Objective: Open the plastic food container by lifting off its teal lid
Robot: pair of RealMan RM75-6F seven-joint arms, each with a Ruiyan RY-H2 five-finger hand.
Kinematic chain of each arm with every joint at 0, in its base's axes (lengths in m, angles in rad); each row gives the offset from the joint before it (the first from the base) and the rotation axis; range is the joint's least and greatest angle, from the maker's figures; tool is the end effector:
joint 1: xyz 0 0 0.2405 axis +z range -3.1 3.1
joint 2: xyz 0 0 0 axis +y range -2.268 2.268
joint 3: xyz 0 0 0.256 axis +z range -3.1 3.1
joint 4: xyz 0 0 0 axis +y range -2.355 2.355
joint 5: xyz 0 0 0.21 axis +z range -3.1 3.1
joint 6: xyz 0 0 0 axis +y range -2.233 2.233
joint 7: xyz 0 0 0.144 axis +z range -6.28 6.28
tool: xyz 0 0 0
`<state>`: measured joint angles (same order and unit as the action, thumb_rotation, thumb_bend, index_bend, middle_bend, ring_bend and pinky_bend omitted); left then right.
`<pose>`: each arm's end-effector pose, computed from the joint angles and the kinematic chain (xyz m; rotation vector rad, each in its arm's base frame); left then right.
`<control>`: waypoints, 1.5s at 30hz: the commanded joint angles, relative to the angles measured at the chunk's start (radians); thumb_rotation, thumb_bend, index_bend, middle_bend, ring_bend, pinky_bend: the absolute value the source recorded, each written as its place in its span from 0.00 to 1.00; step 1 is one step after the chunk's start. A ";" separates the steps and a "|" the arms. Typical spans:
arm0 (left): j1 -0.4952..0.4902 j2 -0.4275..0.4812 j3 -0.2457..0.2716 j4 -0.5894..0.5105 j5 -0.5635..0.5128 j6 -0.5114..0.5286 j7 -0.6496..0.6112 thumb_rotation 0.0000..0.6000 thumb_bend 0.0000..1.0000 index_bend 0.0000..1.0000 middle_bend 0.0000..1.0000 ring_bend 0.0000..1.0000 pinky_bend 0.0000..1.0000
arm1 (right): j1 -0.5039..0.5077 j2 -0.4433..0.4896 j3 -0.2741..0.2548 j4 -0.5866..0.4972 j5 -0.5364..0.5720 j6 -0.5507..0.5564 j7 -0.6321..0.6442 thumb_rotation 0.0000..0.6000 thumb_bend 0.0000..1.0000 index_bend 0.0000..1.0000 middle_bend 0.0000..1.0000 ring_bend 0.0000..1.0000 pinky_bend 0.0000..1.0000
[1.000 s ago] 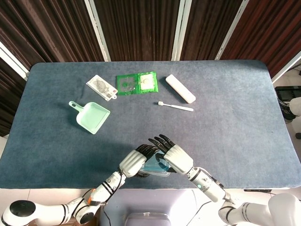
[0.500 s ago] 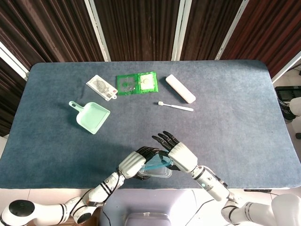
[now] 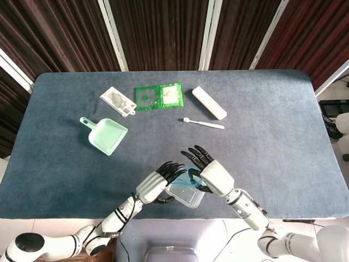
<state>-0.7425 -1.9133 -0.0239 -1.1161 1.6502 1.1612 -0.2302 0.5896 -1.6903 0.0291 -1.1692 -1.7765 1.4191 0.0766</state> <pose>-0.0999 0.2783 -0.1093 -2.0974 -1.0307 -1.4663 -0.1610 -0.2832 -0.0166 1.9178 -0.6143 1.4671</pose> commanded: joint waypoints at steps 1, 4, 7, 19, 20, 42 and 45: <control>0.003 0.005 -0.001 0.002 0.002 0.009 0.000 1.00 0.28 0.00 0.00 0.00 0.00 | -0.003 0.007 0.013 0.005 0.001 0.021 -0.008 1.00 0.73 0.75 0.19 0.00 0.00; 0.009 0.016 -0.003 0.004 0.006 0.028 0.004 1.00 0.29 0.00 0.00 0.00 0.00 | -0.007 0.020 0.026 0.004 0.004 0.043 -0.004 1.00 0.73 0.76 0.19 0.00 0.00; 0.018 0.034 -0.004 -0.004 0.005 0.045 0.004 1.00 0.29 0.00 0.00 0.00 0.00 | -0.007 0.040 0.043 0.004 0.008 0.062 -0.018 1.00 0.73 0.76 0.19 0.00 0.00; 0.075 0.179 0.023 -0.091 0.008 0.106 0.038 1.00 0.29 0.00 0.00 0.00 0.00 | -0.029 0.155 0.081 0.077 0.046 0.085 -0.090 1.00 0.72 0.76 0.19 0.00 0.00; 0.087 0.201 0.031 -0.107 0.003 0.107 0.046 1.00 0.29 0.00 0.00 0.00 0.00 | -0.034 0.156 0.072 0.107 0.049 0.077 -0.089 1.00 0.73 0.76 0.19 0.00 0.00; 0.236 0.364 0.087 -0.139 -0.037 0.162 0.000 1.00 0.29 0.00 0.00 0.00 0.00 | -0.092 0.035 -0.079 0.430 0.013 0.042 -0.010 1.00 0.60 0.25 0.12 0.00 0.00; 0.248 0.382 0.089 -0.150 -0.025 0.180 -0.002 1.00 0.28 0.00 0.00 0.00 0.00 | -0.110 0.086 -0.105 0.359 0.016 0.013 -0.018 1.00 0.47 0.08 0.05 0.00 0.00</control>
<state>-0.4987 -1.5360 0.0644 -1.2624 1.6215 1.3369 -0.2310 0.4945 -1.6378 -0.0569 -0.7679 -1.7619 1.4515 0.0622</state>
